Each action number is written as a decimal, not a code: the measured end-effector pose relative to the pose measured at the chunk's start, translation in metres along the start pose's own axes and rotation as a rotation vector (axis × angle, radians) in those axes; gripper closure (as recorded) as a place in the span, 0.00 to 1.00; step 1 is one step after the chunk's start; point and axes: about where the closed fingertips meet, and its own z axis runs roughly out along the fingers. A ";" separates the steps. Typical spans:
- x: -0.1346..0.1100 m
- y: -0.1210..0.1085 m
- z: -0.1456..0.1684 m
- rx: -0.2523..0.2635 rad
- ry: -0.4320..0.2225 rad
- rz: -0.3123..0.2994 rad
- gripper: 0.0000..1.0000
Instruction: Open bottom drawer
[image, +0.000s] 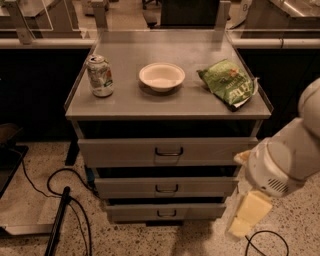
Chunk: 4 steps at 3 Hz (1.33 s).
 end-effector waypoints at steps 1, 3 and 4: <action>0.012 0.003 0.048 -0.030 -0.005 0.027 0.00; 0.022 0.000 0.089 -0.045 -0.002 0.053 0.00; 0.022 -0.008 0.113 -0.023 -0.023 0.056 0.00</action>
Offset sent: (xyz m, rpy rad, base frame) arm 0.0043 0.0147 -0.1484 0.0291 0.1024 -0.0585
